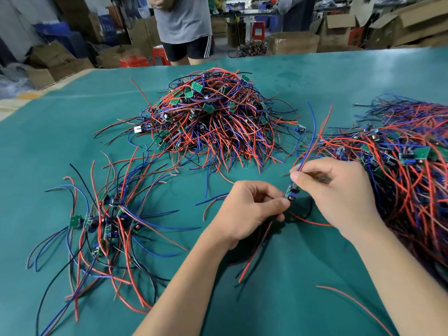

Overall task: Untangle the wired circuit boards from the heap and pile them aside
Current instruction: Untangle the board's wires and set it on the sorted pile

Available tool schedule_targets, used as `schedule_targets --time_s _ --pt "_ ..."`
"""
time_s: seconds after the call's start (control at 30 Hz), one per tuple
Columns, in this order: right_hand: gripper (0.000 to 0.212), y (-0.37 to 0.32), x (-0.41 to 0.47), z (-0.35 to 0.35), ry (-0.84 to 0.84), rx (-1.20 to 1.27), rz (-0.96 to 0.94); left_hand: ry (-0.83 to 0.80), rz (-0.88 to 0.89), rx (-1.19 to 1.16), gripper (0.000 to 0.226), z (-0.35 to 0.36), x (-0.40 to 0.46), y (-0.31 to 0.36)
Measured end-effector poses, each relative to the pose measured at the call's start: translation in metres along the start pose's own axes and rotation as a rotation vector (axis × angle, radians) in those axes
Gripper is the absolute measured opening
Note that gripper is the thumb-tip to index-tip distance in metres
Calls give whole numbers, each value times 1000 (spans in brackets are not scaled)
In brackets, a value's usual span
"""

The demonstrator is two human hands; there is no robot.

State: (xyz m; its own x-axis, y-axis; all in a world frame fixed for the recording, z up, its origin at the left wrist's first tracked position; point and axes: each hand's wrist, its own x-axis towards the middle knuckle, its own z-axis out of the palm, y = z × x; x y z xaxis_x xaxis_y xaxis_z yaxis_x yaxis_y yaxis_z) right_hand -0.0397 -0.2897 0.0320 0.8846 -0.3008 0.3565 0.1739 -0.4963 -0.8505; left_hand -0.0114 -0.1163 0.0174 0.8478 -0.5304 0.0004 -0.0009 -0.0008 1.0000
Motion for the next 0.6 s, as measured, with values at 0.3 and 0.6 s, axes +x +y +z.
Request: schedule_targets --time_s 0.3,0.6 --pt "12 12 14 -23 426 -208 -120 -90 15 27 12 0 -2 4" --pt "18 25 19 -60 830 -118 86 -4 -7 -57 15 0 -1 4"
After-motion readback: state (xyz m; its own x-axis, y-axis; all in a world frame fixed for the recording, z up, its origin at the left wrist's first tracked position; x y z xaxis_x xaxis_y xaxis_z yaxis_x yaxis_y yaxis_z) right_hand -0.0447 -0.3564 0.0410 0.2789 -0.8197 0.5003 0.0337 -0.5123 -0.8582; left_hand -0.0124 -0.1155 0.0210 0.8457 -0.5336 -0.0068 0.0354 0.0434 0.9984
